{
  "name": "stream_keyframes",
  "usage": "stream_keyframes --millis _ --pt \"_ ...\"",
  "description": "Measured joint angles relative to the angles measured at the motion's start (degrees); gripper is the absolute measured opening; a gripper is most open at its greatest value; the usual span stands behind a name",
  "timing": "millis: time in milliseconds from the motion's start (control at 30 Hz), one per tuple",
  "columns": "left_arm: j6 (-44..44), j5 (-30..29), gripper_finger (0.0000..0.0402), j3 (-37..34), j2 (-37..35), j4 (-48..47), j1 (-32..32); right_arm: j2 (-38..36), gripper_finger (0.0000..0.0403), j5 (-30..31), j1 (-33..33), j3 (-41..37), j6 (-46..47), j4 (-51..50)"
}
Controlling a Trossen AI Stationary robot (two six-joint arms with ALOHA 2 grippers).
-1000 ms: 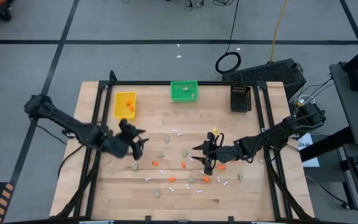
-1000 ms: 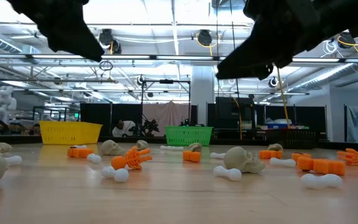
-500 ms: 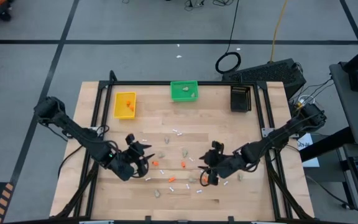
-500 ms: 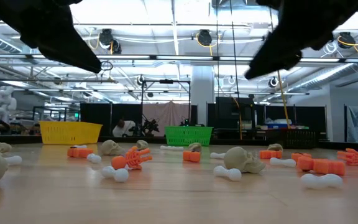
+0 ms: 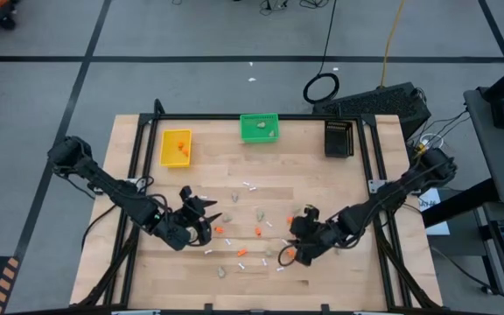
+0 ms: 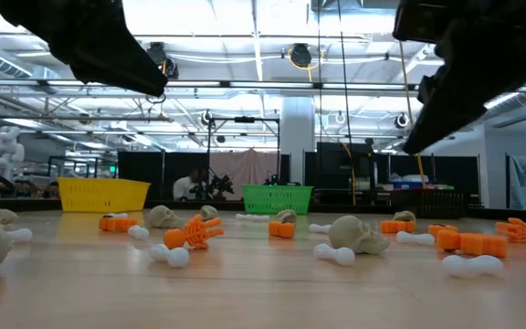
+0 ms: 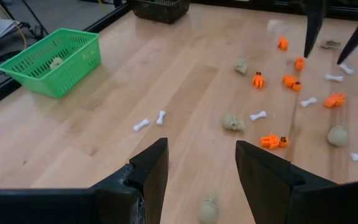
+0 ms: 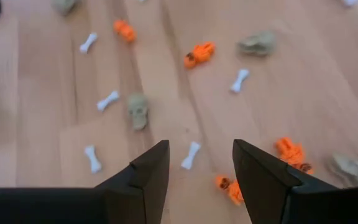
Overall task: Sort Halloween decoration
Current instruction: Put the white bone toy into the black bin
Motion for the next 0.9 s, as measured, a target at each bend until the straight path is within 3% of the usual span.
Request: stream_keyframes --millis 300,533,900 --pt "0.0 0.1 0.0187 0.0 0.0 0.2 0.0 7.7 0.0162 1.8 2.1 0.0 -5.7 5.4" --pt "0.0 0.2 0.0187 0.0 0.0 0.2 0.0 14.1 0.0162 2.9 2.0 0.0 -1.9 9.9" --pt "-0.1 0.2 0.0187 0.0 0.0 0.2 0.0 15.2 0.0162 5.1 2.3 0.0 0.8 9.6"
